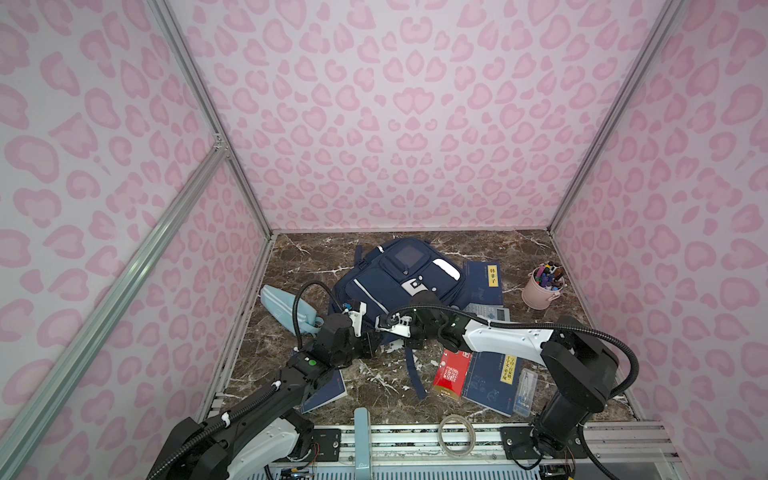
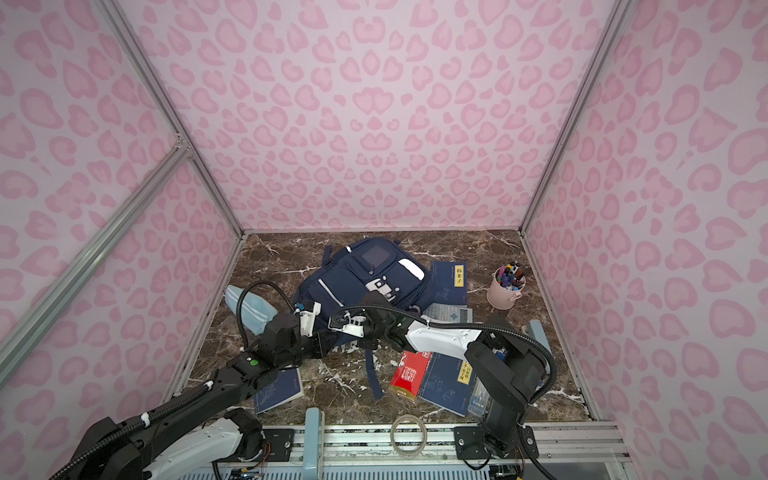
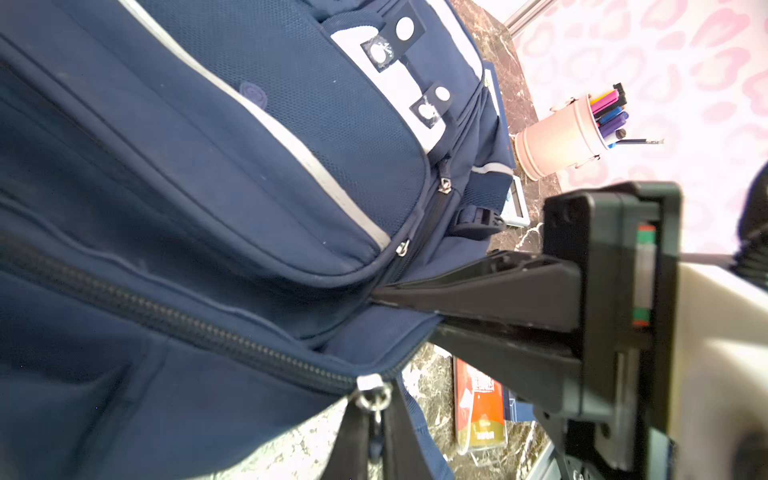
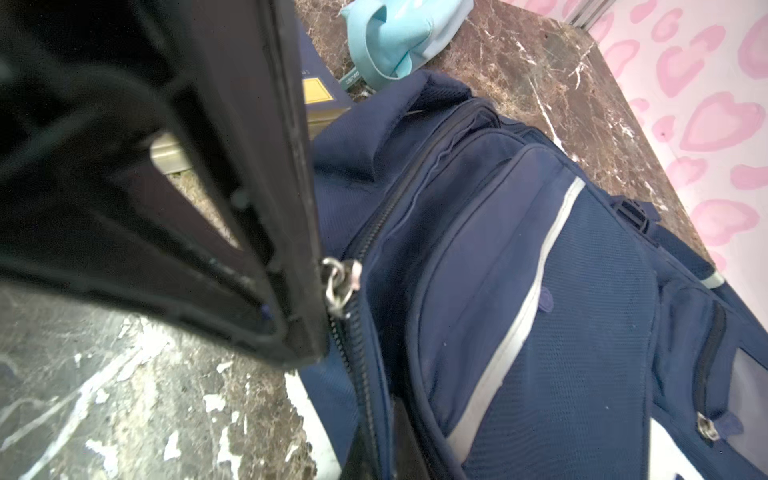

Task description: Pack the student bag

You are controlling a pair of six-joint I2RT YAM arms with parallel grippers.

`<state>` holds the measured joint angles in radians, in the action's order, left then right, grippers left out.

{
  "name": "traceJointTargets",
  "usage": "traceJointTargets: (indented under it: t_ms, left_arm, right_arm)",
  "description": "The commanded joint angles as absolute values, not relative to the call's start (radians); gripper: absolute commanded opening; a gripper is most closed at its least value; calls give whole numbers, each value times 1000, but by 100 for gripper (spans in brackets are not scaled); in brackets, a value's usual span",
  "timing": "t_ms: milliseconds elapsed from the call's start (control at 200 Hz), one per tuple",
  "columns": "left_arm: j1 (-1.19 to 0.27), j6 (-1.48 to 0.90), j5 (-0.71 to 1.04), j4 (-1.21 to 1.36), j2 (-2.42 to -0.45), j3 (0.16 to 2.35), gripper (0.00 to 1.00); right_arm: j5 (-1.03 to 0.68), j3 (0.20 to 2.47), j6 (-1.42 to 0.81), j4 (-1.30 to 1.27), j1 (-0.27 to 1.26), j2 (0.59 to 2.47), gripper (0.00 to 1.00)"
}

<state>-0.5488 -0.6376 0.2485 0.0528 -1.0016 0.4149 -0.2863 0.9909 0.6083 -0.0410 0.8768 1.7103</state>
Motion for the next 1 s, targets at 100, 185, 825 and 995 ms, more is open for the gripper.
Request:
traceJointTargets:
  t_ms: [100, 185, 825, 995]
  left_arm:
    - [-400, -608, 139, 22, -1058, 427, 4]
    - [-341, -595, 123, 34, -1098, 442, 4]
    - [-625, -718, 208, 117, -1044, 426, 4]
    - [-726, -750, 220, 183, -1119, 490, 4]
  right_arm:
    - [-247, 973, 674, 19, 853, 1667, 0]
    - [-255, 955, 696, 16, 840, 1642, 0]
    - [-214, 887, 665, -3, 664, 1539, 59]
    - [-309, 797, 689, -51, 781, 1437, 60]
